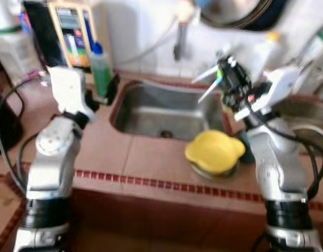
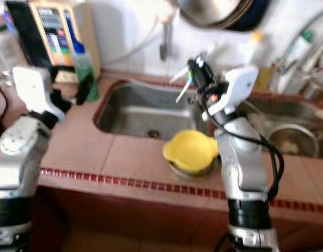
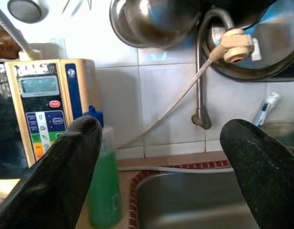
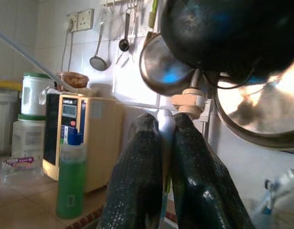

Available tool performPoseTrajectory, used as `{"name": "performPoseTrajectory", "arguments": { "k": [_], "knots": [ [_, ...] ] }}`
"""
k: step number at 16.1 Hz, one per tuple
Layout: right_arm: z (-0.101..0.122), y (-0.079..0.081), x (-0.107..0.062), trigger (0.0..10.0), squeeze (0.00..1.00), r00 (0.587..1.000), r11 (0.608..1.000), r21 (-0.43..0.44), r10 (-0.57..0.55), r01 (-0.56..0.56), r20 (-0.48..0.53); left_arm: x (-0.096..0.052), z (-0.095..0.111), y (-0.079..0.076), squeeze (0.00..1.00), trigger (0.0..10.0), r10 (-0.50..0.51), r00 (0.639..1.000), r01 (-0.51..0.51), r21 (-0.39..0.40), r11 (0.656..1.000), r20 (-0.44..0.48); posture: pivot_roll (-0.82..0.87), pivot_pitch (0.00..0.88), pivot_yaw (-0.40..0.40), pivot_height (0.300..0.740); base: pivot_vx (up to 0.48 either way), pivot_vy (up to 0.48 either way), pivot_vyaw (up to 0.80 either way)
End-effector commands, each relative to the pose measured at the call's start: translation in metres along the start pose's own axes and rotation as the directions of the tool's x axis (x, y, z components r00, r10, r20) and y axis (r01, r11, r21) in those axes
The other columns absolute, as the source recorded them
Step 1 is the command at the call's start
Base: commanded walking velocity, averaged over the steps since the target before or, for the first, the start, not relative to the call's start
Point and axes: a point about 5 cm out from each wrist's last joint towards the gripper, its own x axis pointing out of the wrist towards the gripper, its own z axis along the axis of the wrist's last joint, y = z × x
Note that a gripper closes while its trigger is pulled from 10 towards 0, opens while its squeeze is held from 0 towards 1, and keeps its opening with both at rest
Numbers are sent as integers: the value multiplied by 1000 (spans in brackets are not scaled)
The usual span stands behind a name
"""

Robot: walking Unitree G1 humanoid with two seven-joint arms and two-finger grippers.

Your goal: Kitchen organization

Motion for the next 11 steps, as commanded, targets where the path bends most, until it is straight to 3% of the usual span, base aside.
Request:
{"name": "performPoseTrajectory", "arguments": {
  "k": [1,3,6,9,11],
  "knots": [
    [8,-7,-2,10000,0,1000,1000,-19,-14,15,19,3,2,-11,0,10000,-39,999,39,-7,999,6,-47,0,-14,740,319,0,0],
    [7,-7,-1,10000,0,1000,1000,-15,-12,12,19,4,3,-12,0,10000,-46,999,46,-7,999,10,-45,0,-16,740,322,0,0],
    [4,-11,1,10000,0,999,999,-5,-46,46,-14,2,5,-23,0,10000,-124,992,125,-21,992,14,-44,0,-18,740,0,0,0],
    [-7,-34,1,10000,0,974,981,-64,-191,184,-120,0,5,-41,0,10000,-249,968,249,-14,968,-6,-45,0,-18,740,0,0,0],
    [-12,-61,-3,10000,0,914,935,-76,-355,347,-197,-8,2,-61,0,10000,-395,918,396,18,918,-49,-49,0,-14,740,0,0,0]
  ]
}}
